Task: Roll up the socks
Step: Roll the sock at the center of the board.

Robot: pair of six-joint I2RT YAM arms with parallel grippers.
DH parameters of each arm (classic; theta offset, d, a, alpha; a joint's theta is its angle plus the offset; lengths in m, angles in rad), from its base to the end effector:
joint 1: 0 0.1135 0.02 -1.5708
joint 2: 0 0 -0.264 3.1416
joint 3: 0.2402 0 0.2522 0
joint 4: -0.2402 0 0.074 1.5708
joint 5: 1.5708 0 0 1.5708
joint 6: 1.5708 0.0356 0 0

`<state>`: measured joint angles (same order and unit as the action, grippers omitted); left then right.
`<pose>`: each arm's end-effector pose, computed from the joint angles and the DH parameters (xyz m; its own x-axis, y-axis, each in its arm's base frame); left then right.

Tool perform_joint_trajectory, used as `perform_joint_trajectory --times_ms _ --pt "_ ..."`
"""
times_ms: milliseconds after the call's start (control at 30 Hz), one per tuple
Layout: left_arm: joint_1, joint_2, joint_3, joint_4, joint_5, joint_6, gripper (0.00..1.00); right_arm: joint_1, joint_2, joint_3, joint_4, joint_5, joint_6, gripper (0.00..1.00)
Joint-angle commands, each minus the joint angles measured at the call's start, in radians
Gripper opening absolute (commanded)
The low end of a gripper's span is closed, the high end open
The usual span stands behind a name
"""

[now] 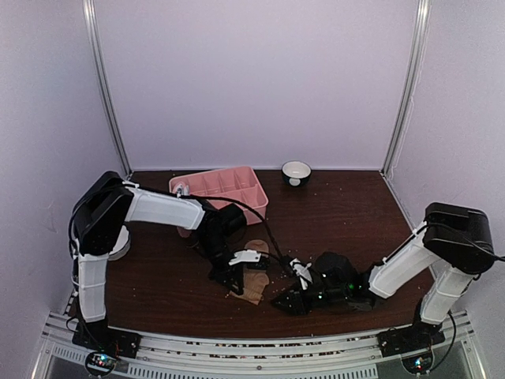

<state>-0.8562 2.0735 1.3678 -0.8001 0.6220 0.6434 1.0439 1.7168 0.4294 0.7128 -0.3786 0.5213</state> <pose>0.2329 -0.3001 0.1289 -0.1400 0.9054 -0.4008 0.9033 -0.0490 -0.4262 0.1266 0.2438 0.0981 -0.7147 -0.3082 -0.6279 -0.6957 0.4066 0.5922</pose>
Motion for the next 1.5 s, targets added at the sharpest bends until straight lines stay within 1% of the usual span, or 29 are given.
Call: perform_joint_trajectory --times_ms 0,33,67,167,200,267,300,333,367,400,433,467,533,633,700,800,900,1033,1267,1467 --pt "0.006 0.114 0.068 -0.133 -0.04 -0.012 0.0 0.033 -0.072 -0.094 -0.095 0.242 -0.034 0.84" --pt "0.006 0.12 0.074 -0.138 -0.034 -0.015 0.0 0.039 -0.103 -0.099 -0.127 0.296 -0.047 0.98" --pt "0.008 0.123 0.074 -0.139 -0.028 -0.018 0.0 0.042 -0.14 -0.104 -0.161 0.346 -0.055 1.0" --pt "0.015 0.137 0.074 -0.144 -0.021 -0.024 0.0 0.041 -0.253 -0.132 -0.215 0.512 -0.073 1.0" --pt "0.019 0.148 0.087 -0.161 -0.007 -0.023 0.0 0.04 -0.275 -0.134 -0.235 0.596 -0.049 1.0" --pt "0.032 0.182 0.118 -0.195 0.017 -0.025 0.0 0.036 -0.289 -0.119 -0.316 0.75 0.069 1.0" --pt "0.038 0.201 0.133 -0.209 0.027 -0.03 0.0 0.029 -0.292 -0.123 -0.313 0.757 0.088 1.0" --pt "0.046 0.222 0.152 -0.23 0.041 -0.028 0.0 0.027 -0.294 -0.143 -0.26 0.733 0.069 1.0" --pt "0.052 0.24 0.168 -0.247 0.054 -0.027 0.0 0.026 -0.294 -0.166 -0.158 0.704 0.03 1.0" --pt "0.059 0.256 0.181 -0.26 0.064 -0.029 0.0 0.029 -0.29 -0.177 -0.111 0.68 -0.03 1.0" --pt "0.065 0.269 0.19 -0.267 0.072 -0.033 0.0 0.045 -0.285 -0.166 -0.115 0.675 -0.091 1.0" --pt "0.07 0.279 0.199 -0.273 0.076 -0.036 0.0 0.079 -0.282 -0.14 -0.162 0.708 -0.15 1.0" --pt "0.078 0.303 0.215 -0.289 0.094 -0.041 0.0 0.174 -0.255 -0.073 -0.218 0.822 -0.316 1.0" --pt "0.092 0.339 0.236 -0.311 0.128 -0.046 0.0 0.265 -0.205 -0.062 -0.158 0.799 -0.53 1.0" --pt "0.093 0.351 0.241 -0.316 0.136 -0.048 0.0 0.297 -0.183 -0.049 -0.125 0.749 -0.633 0.96" --pt "0.094 0.351 0.241 -0.308 0.129 -0.052 0.0 0.302 -0.141 0.013 -0.146 0.65 -0.756 0.85" --pt "0.093 0.359 0.247 -0.304 0.114 -0.059 0.0 0.303 -0.069 0.101 -0.208 0.654 -0.879 0.74" --pt "0.094 0.378 0.259 -0.304 0.102 -0.069 0.0 0.297 0.005 0.199 -0.241 0.655 -1.031 0.67" --pt "0.094 0.388 0.266 -0.304 0.096 -0.074 0.0 0.284 0.103 0.289 -0.332 0.604 -1.165 0.58" --pt "0.094 0.396 0.273 -0.311 0.099 -0.071 0.0 0.262 0.173 0.336 -0.367 0.599 -1.197 0.46"
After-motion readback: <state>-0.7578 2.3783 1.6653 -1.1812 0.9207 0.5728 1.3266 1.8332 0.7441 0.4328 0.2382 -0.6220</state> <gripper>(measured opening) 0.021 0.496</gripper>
